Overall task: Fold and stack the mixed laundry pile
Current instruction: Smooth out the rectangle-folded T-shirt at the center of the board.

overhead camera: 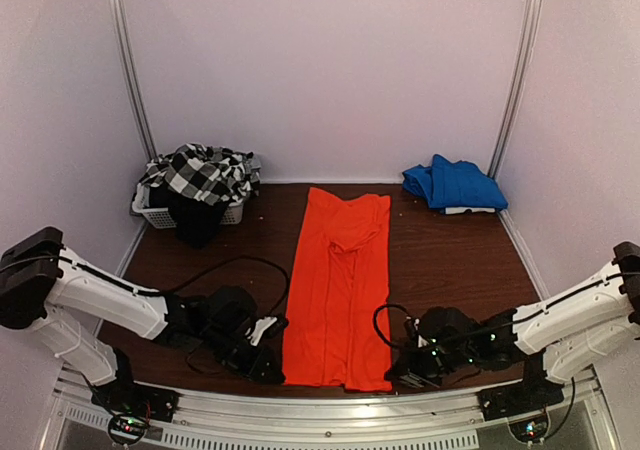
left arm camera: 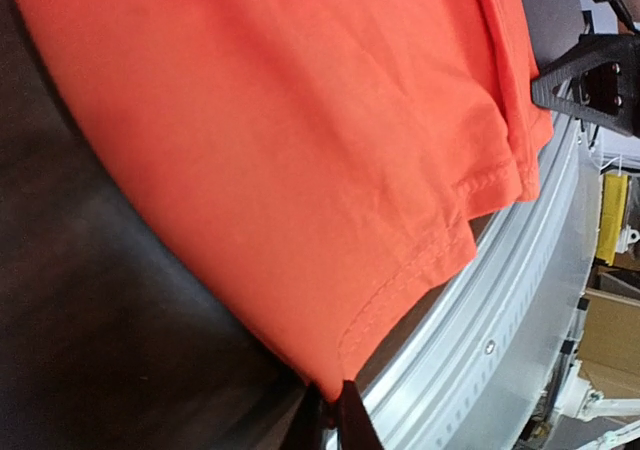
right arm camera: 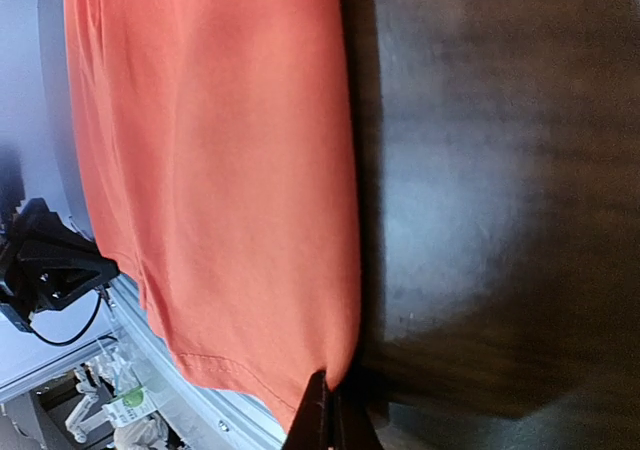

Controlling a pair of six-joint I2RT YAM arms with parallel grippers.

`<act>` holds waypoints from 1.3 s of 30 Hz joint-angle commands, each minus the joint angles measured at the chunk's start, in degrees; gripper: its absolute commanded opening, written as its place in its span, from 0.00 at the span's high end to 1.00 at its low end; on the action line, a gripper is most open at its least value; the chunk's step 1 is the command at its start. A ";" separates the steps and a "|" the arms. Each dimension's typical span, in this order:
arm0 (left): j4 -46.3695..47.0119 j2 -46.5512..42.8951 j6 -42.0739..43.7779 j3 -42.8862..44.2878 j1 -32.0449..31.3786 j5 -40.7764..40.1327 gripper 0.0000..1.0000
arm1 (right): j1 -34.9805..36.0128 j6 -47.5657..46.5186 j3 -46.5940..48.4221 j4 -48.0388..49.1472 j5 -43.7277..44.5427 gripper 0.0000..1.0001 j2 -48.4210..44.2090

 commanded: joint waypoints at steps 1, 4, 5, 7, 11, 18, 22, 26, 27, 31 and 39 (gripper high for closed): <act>5.72 1.80 -4.48 1.52 -4.65 -0.64 1.00 | 4.67 8.70 -2.72 7.23 2.80 1.00 -2.66; 6.18 1.94 -6.15 1.17 -6.51 -1.71 1.00 | 7.09 11.11 -2.98 7.30 4.01 1.00 -2.76; 6.12 1.62 -6.69 0.65 -6.62 -1.84 1.00 | 7.60 11.56 -2.96 6.35 4.15 1.00 -2.85; 4.93 -0.34 -7.74 -0.80 -6.64 -2.62 1.00 | 8.74 12.87 -3.32 3.35 5.25 1.00 -4.60; 0.59 -8.20 -8.72 -4.08 -6.64 -6.13 1.00 | 9.48 15.86 -6.46 -3.75 8.98 1.00 -15.11; -2.03 -13.10 -6.99 -5.52 -6.64 -7.10 1.00 | 10.03 15.47 -8.92 -7.27 9.11 1.00 -23.42; -1.07 -7.11 -5.62 -2.71 -6.73 -4.81 1.00 | 10.99 13.83 -6.80 0.36 5.71 1.00 -12.15; -0.07 -6.34 -5.86 -3.05 -6.71 -3.85 0.98 | 13.45 13.35 -2.44 0.09 4.08 0.84 -3.30; -0.36 -7.19 -6.06 -3.35 -6.73 -4.07 0.90 | 13.89 13.42 -1.77 -0.50 4.43 0.77 -2.96; -6.40 -14.16 -7.10 -5.13 -6.68 -7.37 0.65 | 14.61 14.33 -0.97 -6.34 7.86 0.67 -6.85; -3.46 -10.67 -6.77 -5.42 -6.73 -6.95 0.62 | 14.59 17.01 -6.11 -4.95 10.24 0.71 -12.33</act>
